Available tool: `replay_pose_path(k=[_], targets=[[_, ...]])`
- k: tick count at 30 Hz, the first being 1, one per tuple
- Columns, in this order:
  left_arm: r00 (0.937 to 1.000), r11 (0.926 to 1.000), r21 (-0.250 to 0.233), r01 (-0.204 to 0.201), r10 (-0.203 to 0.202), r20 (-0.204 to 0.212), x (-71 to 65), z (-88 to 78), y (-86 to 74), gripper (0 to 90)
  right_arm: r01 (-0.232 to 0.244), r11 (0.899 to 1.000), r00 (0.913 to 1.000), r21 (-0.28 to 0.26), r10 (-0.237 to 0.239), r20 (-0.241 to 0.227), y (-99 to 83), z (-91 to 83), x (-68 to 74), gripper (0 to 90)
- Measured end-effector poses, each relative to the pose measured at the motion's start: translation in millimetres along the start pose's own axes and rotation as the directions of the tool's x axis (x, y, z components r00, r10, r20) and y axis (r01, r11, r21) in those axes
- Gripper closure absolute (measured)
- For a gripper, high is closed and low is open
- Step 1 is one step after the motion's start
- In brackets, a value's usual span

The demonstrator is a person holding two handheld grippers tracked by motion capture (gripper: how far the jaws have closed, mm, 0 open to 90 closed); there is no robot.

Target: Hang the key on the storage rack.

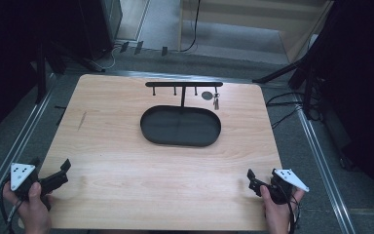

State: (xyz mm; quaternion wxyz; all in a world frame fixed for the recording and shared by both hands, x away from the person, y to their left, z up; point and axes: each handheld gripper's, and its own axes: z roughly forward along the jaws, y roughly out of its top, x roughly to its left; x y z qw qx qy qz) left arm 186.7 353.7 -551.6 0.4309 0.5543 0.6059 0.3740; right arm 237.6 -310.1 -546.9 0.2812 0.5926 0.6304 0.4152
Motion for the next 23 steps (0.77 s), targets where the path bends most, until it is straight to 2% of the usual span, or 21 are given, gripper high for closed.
replay_pose_path(k=[3,5,8,12,18,23], targets=[[1.0,1.0,0.004,0.002,-0.002,0.003,0.1,0.5,0.2,1.7,0.0,1.0,0.9999,-0.004,0.0,0.013,-0.7,-0.9,1.9,9.1],[1.0,1.0,0.008,-0.005,0.005,0.005,-0.6,0.9,0.3,1.7,-0.006,1.0,0.9996,0.025,0.005,0.029,0.1,1.5,2.4,11.1],[0.9999,0.9998,0.019,-0.008,0.008,0.015,-0.7,2.0,0.8,1.7,-0.009,0.999,0.9992,0.038,0.007,0.038,0.6,3.0,2.4,12.4],[0.9999,0.9997,0.023,-0.001,0.001,0.014,0.4,2.0,0.9,1.7,-0.007,0.999,0.9992,0.043,0.006,0.039,0.7,3.4,2.2,12.6],[0.9997,0.9994,0.025,-0.026,0.026,0.002,-2.3,2.2,0.9,1.7,-0.015,0.998,0.9995,0.067,0.013,0.027,1.2,5.3,1.4,12.7],[0.9997,0.9993,0.026,-0.026,0.026,0.002,-2.3,2.3,0.9,1.7,-0.016,0.997,0.9997,0.078,0.015,0.02,1.6,5.9,1.3,12.7]])
